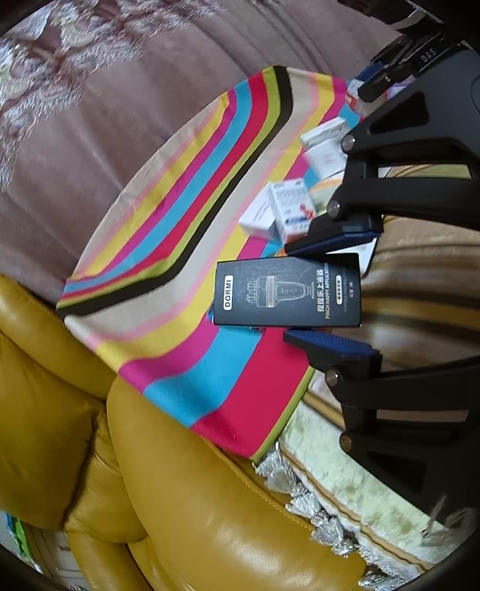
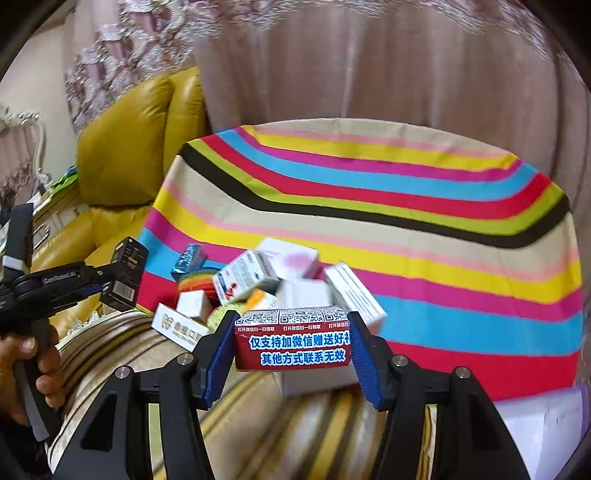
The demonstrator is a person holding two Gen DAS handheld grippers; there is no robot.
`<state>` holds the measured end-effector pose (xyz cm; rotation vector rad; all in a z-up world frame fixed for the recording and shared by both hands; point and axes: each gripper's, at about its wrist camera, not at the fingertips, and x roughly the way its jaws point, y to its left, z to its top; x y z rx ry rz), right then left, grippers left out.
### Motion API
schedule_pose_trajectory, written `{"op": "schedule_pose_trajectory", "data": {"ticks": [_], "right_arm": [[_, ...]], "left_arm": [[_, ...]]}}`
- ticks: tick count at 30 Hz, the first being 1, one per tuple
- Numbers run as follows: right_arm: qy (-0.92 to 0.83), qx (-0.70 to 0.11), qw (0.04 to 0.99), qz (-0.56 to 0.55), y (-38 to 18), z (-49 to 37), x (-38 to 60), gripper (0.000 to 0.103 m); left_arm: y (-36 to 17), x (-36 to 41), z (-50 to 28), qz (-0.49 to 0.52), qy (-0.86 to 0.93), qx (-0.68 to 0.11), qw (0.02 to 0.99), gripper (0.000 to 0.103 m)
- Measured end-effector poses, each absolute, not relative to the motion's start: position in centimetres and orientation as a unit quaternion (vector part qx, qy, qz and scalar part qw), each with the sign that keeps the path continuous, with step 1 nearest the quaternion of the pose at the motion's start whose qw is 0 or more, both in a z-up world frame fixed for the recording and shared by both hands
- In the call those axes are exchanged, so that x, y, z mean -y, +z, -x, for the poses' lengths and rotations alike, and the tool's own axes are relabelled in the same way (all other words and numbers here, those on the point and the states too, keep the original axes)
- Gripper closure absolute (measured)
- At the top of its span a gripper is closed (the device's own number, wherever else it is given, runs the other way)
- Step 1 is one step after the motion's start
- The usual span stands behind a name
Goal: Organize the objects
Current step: 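Grasp the red-white printed box with the right gripper while the left grasps the black DORMI box, then carry both boxes to the purple-rimmed box and release them inside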
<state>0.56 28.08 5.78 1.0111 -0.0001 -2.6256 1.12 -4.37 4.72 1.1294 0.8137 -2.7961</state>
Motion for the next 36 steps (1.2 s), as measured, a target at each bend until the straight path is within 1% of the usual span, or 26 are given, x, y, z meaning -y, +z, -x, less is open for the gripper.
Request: {"op": "schedule_pose_trajectory", "data": {"ticks": [10, 22, 28, 36], "right_arm": [[-0.918, 0.032, 0.127, -0.373, 5.4, -2.6, -31.9, 0.044], [-0.913, 0.084, 0.073, -0.393, 4.3, -5.2, -37.1, 0.044], [-0.91, 0.091, 0.015, -0.405, 3.4, -6.4, -40.2, 0.044], [-0.896, 0.132, -0.054, -0.421, 2.0, -7.7, -44.6, 0.044]], "left_arm": [[6.1, -1.0, -1.8, -0.367, -0.9, -0.224, -0.068, 0.059], [6.5, -7.3, -1.7, -0.396, -0.886, -0.185, -0.153, 0.059], [6.6, -10.3, -1.4, -0.408, -0.877, -0.168, -0.187, 0.059], [6.9, -15.8, -1.1, -0.423, -0.859, -0.143, -0.25, 0.059]]}}
